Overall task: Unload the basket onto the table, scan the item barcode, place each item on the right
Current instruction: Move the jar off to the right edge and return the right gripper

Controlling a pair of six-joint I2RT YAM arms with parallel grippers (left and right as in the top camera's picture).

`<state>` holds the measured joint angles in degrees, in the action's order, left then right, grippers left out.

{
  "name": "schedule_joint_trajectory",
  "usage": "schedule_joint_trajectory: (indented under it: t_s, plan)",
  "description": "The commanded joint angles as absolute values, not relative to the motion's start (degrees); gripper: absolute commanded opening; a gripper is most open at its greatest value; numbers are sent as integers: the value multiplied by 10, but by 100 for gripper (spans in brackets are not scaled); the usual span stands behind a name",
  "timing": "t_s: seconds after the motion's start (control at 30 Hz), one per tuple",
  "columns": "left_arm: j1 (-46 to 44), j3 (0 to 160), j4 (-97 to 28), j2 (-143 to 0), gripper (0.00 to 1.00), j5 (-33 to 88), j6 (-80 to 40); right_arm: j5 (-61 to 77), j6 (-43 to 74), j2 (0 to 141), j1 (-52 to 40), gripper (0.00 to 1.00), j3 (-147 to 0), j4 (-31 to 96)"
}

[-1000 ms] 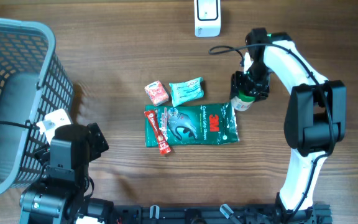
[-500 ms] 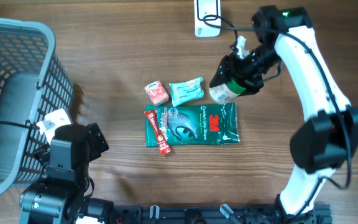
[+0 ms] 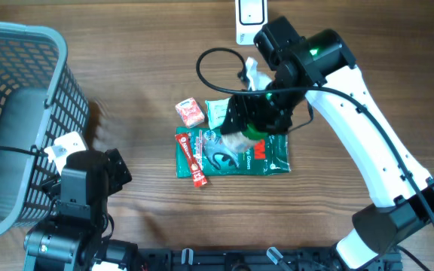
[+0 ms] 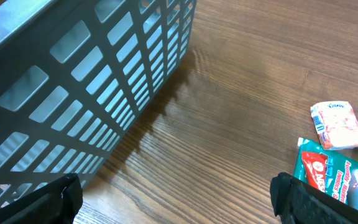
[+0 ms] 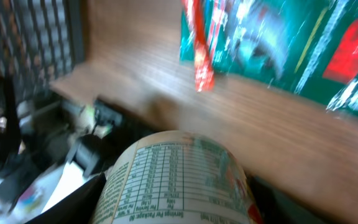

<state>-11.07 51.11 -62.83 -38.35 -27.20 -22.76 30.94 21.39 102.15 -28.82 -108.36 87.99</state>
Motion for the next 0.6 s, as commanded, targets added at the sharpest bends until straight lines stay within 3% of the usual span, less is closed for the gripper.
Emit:
schedule_joint_trajectory:
  t_s: [0.0, 0.13, 0.27, 0.57]
  plan:
    - [-106, 520, -627, -383, 100, -277, -218, 193, 228, 1009, -281, 49, -1091, 783]
    - [-106, 520, -627, -383, 100, -277, -218, -15, 200, 1014, -281, 43, -1091, 615]
    - [-106, 520, -627, -383, 100, -277, -218, -110, 194, 1042, -271, 38, -1091, 502]
    - [-106, 520, -627, -383, 100, -277, -218, -156, 59, 1238, -233, 40, -1091, 173]
